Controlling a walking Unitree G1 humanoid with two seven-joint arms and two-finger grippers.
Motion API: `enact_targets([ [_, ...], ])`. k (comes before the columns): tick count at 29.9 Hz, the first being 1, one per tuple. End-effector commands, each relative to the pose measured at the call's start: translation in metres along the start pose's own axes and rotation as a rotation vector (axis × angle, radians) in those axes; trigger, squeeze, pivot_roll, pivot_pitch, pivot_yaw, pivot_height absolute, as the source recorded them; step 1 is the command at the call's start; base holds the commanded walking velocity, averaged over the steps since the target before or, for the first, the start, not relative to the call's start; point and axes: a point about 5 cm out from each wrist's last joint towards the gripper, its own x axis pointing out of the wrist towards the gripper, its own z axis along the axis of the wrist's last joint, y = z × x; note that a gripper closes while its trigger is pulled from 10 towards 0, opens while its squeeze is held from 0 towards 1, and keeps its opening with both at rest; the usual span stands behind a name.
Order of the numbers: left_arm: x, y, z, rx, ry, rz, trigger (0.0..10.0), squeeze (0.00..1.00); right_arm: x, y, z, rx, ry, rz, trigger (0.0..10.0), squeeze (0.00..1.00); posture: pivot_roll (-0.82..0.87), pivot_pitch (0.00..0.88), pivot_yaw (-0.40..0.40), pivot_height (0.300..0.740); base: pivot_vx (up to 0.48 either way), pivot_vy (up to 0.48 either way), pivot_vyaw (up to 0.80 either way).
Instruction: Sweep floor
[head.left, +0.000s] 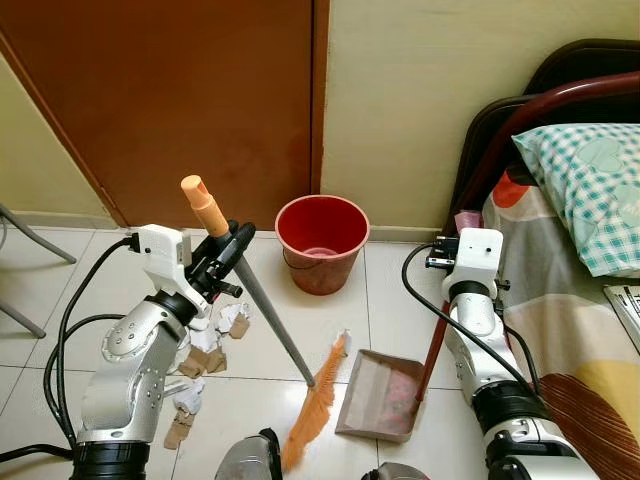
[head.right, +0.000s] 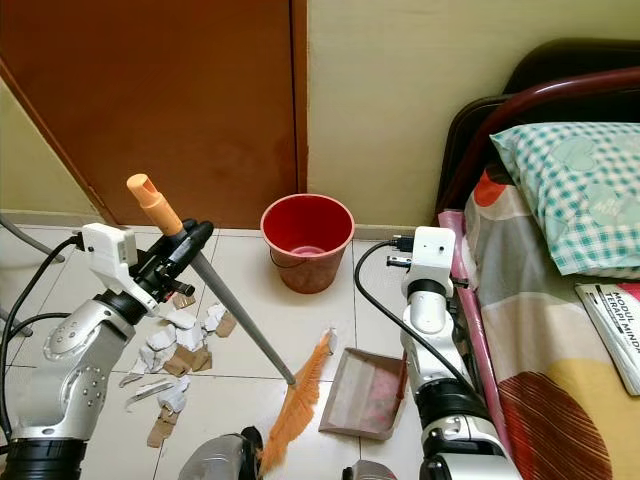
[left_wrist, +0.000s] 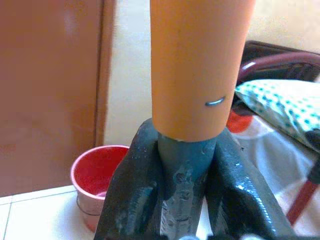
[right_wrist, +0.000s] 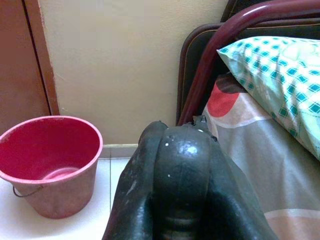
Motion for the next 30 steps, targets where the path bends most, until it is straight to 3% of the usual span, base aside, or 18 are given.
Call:
enact_targets([
  [1, -0.006, 0.002, -0.005, 0.007, 0.042, -0.007, 10.0, 0.00, 0.000, -0.003, 0.000, -0.013, 0.001, -0.008, 10.0, 0.00, 0.02, 0.107, -0.015, 0.740, 0.000, 0.000, 0.00],
  [3, -0.008, 0.005, -0.006, 0.025, 0.051, 0.002, 10.0, 0.00, -0.001, -0.005, -0.001, -0.024, 0.004, -0.014, 10.0, 0.00, 0.02, 0.107, -0.016, 0.740, 0.000, 0.000, 0.00],
  [6, -0.020, 0.034, -0.003, 0.093, 0.061, 0.134, 10.0, 0.00, 0.001, -0.016, -0.001, -0.045, 0.003, -0.052, 10.0, 0.00, 0.03, 0.108, -0.015, 0.740, 0.000, 0.000, 0.00],
  [8, -0.020, 0.034, -0.003, 0.093, 0.061, 0.134, 10.0, 0.00, 0.001, -0.016, -0.001, -0.045, 0.003, -0.052, 10.0, 0.00, 0.03, 0.108, -0.015, 0.740, 0.000, 0.000, 0.00],
  [11, -0.028, 0.053, -0.002, 0.099, 0.039, 0.265, 10.0, 0.00, 0.003, -0.021, 0.002, -0.035, -0.014, -0.057, 10.0, 0.00, 0.03, 0.108, -0.015, 0.740, 0.000, 0.000, 0.00],
  [17, -0.030, 0.057, -0.002, 0.094, 0.009, 0.327, 10.0, 0.00, 0.003, -0.022, 0.003, -0.038, -0.025, -0.048, 10.0, 0.00, 0.03, 0.106, -0.029, 0.740, 0.000, 0.000, 0.00],
  [21, -0.028, 0.061, -0.004, 0.125, 0.004, 0.376, 10.0, 0.00, 0.000, -0.021, 0.000, -0.028, -0.019, -0.051, 10.0, 0.00, 0.04, 0.108, -0.039, 0.740, 0.000, 0.000, 0.00],
  [23, -0.025, 0.064, -0.006, 0.139, 0.005, 0.401, 10.0, 0.00, 0.000, -0.019, 0.002, 0.024, -0.031, -0.035, 10.0, 0.00, 0.05, 0.107, -0.042, 0.740, 0.000, 0.000, 0.00],
  [27, -0.013, 0.074, -0.008, 0.196, 0.011, 0.458, 10.0, 0.00, 0.001, -0.010, 0.010, 0.016, -0.075, -0.005, 10.0, 0.00, 0.05, 0.100, -0.043, 0.740, 0.000, 0.000, 0.00],
  [30, 0.005, 0.078, -0.004, 0.230, -0.017, 0.503, 10.0, 0.00, 0.005, -0.005, 0.016, 0.014, -0.095, -0.008, 10.0, 0.00, 0.05, 0.097, -0.033, 0.740, 0.000, 0.000, 0.00],
])
